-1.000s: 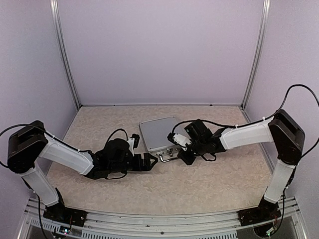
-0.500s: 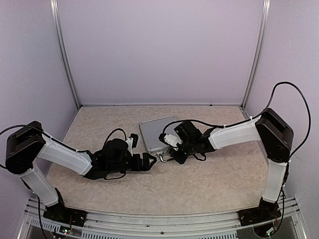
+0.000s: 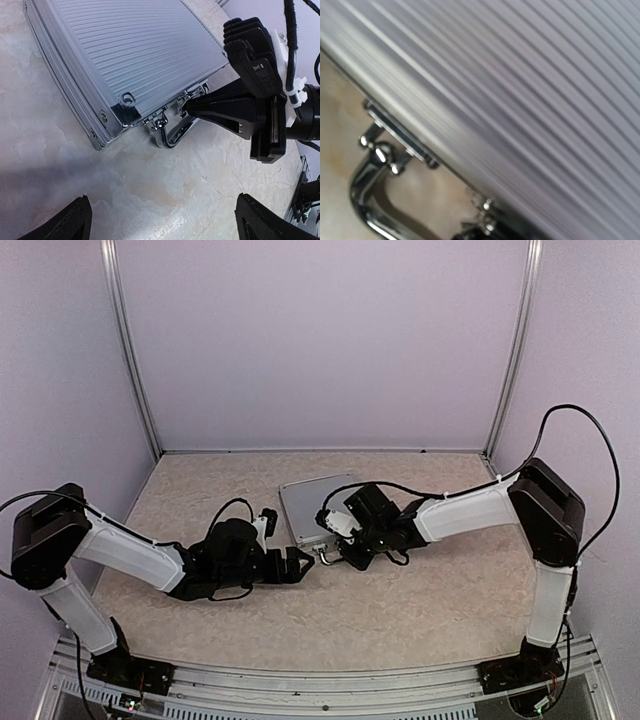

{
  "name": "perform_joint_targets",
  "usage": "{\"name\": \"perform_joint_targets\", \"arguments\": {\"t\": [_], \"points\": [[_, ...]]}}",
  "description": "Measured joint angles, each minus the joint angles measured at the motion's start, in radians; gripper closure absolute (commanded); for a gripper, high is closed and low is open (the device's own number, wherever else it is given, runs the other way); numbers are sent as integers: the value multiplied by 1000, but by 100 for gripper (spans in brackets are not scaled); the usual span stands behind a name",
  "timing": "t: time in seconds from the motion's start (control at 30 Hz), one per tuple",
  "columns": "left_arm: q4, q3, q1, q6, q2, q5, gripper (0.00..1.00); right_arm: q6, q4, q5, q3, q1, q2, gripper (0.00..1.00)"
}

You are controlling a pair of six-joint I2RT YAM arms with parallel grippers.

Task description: Pack up texas hold em set

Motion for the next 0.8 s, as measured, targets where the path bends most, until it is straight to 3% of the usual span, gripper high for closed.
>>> {"name": "perform_joint_targets", "arguments": {"t": [0.5,0.8], "points": [[-17,24,0,0,26,4,1,-50,41,117,40,3,82,100],[-20,24,0,0,26,4,1,-47,42,0,-22,-7,-3,100]]}}
